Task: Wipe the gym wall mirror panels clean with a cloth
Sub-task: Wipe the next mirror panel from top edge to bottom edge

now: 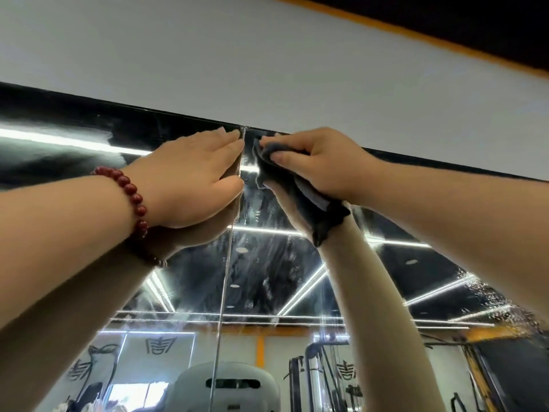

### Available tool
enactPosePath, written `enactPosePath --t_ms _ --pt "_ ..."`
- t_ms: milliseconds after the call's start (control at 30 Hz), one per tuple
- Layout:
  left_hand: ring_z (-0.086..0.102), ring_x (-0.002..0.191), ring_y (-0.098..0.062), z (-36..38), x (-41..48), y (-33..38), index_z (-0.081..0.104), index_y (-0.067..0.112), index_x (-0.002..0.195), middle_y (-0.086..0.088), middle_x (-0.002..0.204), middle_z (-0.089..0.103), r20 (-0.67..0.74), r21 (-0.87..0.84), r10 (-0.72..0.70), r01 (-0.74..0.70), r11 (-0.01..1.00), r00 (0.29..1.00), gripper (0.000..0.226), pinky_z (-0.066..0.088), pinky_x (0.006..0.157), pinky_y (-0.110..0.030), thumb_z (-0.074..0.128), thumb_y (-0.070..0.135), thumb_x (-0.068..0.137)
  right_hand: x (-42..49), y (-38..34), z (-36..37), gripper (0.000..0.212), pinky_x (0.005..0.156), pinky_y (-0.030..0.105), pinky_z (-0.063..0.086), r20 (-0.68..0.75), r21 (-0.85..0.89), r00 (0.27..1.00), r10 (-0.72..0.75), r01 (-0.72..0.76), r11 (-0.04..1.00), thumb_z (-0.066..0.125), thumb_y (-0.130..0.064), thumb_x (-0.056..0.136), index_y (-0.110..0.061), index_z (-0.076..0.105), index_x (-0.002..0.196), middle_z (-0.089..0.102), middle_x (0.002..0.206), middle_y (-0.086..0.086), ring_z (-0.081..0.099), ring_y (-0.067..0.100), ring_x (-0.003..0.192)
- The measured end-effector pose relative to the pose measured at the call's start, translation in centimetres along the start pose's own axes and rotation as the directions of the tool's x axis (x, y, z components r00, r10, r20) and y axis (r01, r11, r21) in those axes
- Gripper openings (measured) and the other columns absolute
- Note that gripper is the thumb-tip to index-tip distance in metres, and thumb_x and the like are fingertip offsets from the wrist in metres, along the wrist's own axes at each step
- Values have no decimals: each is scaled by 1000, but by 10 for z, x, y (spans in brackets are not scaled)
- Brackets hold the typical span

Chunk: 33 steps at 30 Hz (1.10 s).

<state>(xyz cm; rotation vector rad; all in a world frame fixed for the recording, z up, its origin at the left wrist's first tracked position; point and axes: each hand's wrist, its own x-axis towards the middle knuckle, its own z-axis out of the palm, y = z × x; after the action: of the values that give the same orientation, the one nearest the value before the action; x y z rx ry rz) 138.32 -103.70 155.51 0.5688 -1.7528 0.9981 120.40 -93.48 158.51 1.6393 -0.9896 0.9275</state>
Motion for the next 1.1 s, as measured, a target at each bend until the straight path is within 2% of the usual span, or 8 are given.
enactPosePath --t_ms 167,300,467,600,700,867,967,1100 --pt "-6 150 -6 3 2 -4 -3 24 158 10 165 -8 -32 9 7 -6 1000 999 61 -3 121 -28 16 43 103 37 -4 6 33 90 10 32 -53 -131 997 48 -55 990 53 -30 102 -29 62 133 62 134 -9 52 6 123" --pt "-4 151 -7 3 3 -7 2 21 158 6 165 -4 -57 -21 13 -14 1000 998 57 -2 121 -28 20 34 106 1 -8 10 35 95 -9 16 80 -84 995 -57 64 994 54 -28 101 -37 58 134 48 143 -24 30 -20 128" --pt "-4 151 -8 2 0 -7 4 18 158 5 166 -3 -44 -22 14 -15 1000 999 56 -3 120 -27 21 29 106 -40 -13 14 35 111 5 21 225 -12 960 -165 172 985 57 -25 99 -43 59 129 50 137 -31 33 -19 132" --pt "-5 149 -2 -4 -3 -14 5 25 158 12 164 -3 3 -74 43 -42 996 999 55 -4 118 -22 20 32 106 -13 -7 4 31 103 12 34 -20 -3 1000 11 -11 1000 57 -30 99 -37 64 128 61 131 -20 53 -6 118" --pt "-7 144 7 -7 -8 -23 2 29 157 19 162 -5 37 -45 79 -77 996 996 65 -6 113 -16 5 47 94 18 0 0 32 102 11 27 -49 -32 995 90 -92 995 54 -28 101 -31 62 133 55 140 -16 47 2 130" --pt "-10 132 14 -4 -11 -24 3 28 157 18 162 -4 14 -60 112 -111 992 994 78 -8 108 -11 5 50 82 0 -11 9 33 97 -6 19 77 -55 997 -32 36 998 55 -25 101 -36 62 131 51 141 -25 36 -20 124" --pt "-8 135 12 -4 -10 -23 6 26 157 16 163 -1 -7 -51 119 -119 992 993 78 -6 111 -13 7 49 82 -38 -17 21 34 108 1 20 166 7 973 -162 163 987 57 -20 100 -34 63 130 52 140 -24 34 -18 131" --pt "-6 147 1 -4 -12 -23 2 24 157 12 164 -4 13 -11 120 -120 993 993 79 -4 115 -18 6 48 83 -46 -17 16 34 107 3 22 205 -7 966 -157 162 987 55 -22 101 -35 61 131 49 137 -30 36 -16 132"
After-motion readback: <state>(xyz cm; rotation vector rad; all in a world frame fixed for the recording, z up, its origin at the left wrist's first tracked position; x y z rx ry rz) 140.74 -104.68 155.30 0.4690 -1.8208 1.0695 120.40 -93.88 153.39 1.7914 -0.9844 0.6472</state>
